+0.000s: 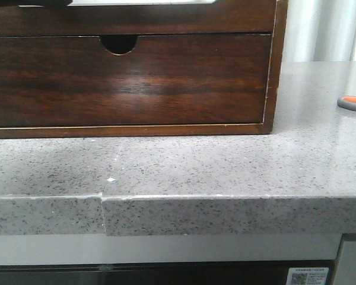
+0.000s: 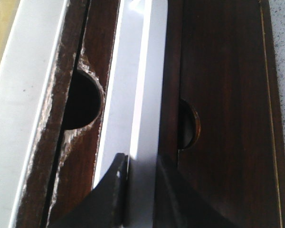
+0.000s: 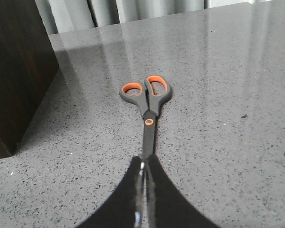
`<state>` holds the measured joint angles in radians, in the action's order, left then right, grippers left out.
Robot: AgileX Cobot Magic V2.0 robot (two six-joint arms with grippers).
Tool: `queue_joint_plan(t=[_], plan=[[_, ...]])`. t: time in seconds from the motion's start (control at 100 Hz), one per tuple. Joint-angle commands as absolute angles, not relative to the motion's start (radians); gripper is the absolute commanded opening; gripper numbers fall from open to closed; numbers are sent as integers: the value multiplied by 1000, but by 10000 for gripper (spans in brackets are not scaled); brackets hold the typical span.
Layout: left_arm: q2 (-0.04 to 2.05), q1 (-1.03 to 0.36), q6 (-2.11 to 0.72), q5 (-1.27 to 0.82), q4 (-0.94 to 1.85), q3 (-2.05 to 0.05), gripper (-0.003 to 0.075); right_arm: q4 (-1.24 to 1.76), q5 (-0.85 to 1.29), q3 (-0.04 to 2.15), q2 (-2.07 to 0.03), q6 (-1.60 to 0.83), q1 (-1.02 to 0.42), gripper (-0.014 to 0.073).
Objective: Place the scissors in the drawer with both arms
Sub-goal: 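Grasp the white drawer handle with the left gripper and pull toward the robot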
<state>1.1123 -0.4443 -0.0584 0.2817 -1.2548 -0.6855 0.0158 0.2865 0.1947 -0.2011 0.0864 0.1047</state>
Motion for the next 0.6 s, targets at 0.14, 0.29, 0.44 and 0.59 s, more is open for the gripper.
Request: queue_joint_plan(t=[0.14,0.29,0.44,0.59], plan=[[1096,-453,51,334,-1208,-704,-22,14,202,226,-219,84,102,-61],[1060,-453,51,369,-1208,-666,-22,14,202,226,-219,84,102,-61],[1002,-453,51,389,-1208,-623,-22,14,202,226,-219,84,102,-61],[928,-453,51,412,-1208,-574,-22,14,202,226,-219,84,102,-61]])
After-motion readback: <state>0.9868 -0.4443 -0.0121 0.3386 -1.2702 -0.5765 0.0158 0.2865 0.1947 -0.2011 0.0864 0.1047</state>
